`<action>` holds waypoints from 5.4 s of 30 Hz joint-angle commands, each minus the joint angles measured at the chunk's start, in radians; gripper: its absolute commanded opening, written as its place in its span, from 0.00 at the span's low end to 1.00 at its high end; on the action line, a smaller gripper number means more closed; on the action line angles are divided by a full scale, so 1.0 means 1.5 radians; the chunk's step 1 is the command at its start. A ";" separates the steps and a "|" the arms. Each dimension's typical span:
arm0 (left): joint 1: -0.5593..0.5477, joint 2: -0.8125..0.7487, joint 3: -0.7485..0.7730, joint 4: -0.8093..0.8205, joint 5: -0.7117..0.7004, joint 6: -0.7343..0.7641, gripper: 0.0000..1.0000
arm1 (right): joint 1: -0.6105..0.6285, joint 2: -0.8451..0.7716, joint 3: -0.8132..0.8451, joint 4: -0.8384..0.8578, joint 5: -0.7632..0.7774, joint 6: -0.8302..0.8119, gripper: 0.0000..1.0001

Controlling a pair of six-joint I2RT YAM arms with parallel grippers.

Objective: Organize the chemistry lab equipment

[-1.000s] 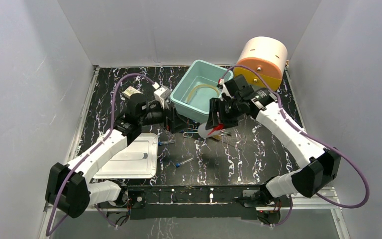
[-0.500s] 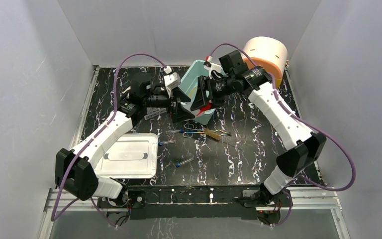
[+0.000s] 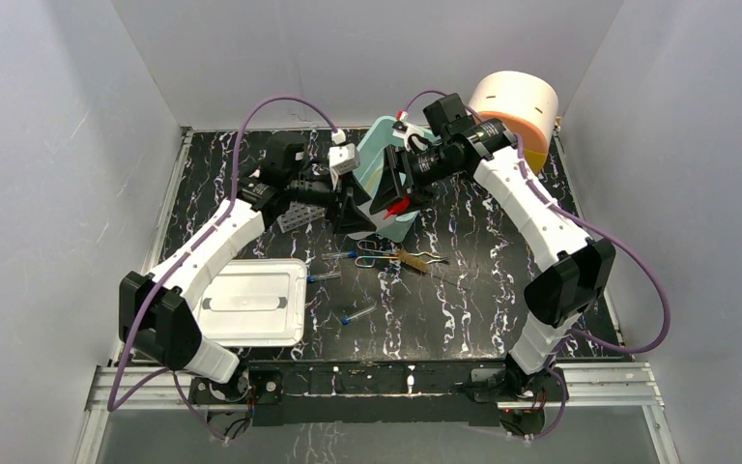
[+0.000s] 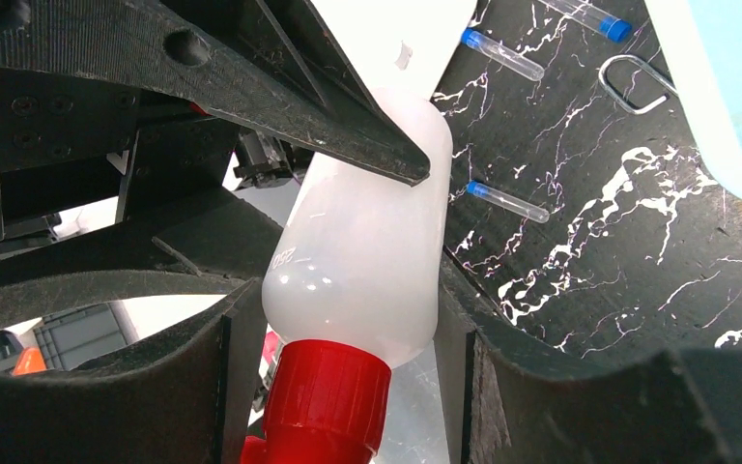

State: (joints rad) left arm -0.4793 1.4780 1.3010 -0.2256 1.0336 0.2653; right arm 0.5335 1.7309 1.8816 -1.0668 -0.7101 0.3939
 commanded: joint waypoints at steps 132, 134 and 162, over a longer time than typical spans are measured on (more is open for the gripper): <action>0.019 -0.006 -0.032 0.080 -0.614 -0.381 0.98 | -0.052 0.476 0.405 0.150 0.540 -0.163 0.76; 0.019 -0.007 -0.029 0.081 -0.617 -0.380 0.98 | -0.051 0.465 0.413 0.150 0.528 -0.161 0.79; 0.082 -0.022 -0.017 -0.079 -0.614 -0.591 0.98 | -0.054 -0.011 0.008 0.188 0.560 -0.026 0.83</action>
State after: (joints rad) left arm -0.3878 1.4532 1.2007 -0.2276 0.1131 -0.5636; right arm 0.4538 1.8652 2.0457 -0.8429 0.0914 0.2924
